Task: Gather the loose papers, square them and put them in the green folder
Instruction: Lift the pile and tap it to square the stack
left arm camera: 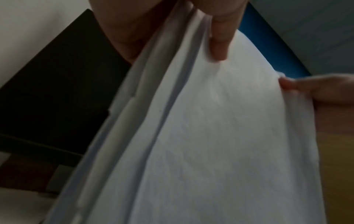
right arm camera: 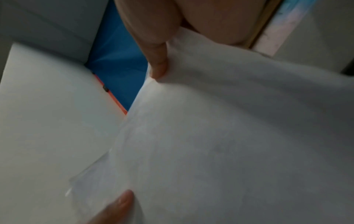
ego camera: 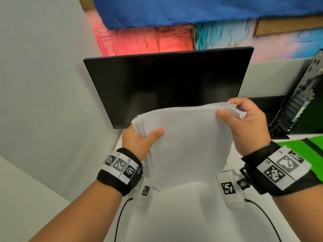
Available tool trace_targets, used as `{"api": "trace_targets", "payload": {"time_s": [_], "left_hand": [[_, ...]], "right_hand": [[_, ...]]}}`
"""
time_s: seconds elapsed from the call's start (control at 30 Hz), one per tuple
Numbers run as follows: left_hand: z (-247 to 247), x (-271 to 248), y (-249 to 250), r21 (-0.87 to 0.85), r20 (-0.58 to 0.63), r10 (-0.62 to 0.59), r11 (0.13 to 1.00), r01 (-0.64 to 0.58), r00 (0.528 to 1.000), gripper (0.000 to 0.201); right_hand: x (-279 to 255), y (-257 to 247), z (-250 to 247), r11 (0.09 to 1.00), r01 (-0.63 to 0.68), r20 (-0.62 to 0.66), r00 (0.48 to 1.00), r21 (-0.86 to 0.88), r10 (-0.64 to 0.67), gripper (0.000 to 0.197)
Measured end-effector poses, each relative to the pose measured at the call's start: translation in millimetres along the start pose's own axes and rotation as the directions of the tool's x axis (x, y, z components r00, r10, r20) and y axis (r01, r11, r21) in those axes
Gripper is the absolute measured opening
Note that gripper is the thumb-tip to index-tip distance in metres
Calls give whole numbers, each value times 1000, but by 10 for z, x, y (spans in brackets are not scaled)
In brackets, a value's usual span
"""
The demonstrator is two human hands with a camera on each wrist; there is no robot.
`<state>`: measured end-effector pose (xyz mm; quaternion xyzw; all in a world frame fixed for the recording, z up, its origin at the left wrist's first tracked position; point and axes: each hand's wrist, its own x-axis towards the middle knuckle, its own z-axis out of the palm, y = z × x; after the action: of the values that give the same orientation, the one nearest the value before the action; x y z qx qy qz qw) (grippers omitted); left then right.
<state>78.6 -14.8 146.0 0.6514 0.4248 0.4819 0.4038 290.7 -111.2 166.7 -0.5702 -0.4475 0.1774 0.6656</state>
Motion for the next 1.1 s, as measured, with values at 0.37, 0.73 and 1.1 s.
{"api": "trace_targets", "payload": {"time_s": [0.37, 0.73, 1.1], "left_hand": [[126, -116, 577, 443, 425, 458, 647, -621, 781, 24], [-460, 135, -206, 721, 281, -228, 691, -48, 932, 25], [-376, 147, -581, -388, 14, -305, 876, 286, 952, 27]], "right_hand": [[-64, -440, 119, 575, 537, 489, 835, -618, -253, 31], [76, -124, -445, 944, 149, 243, 967, -295, -77, 13], [42, 237, -348, 990, 11, -34, 999, 140, -7, 19]]}}
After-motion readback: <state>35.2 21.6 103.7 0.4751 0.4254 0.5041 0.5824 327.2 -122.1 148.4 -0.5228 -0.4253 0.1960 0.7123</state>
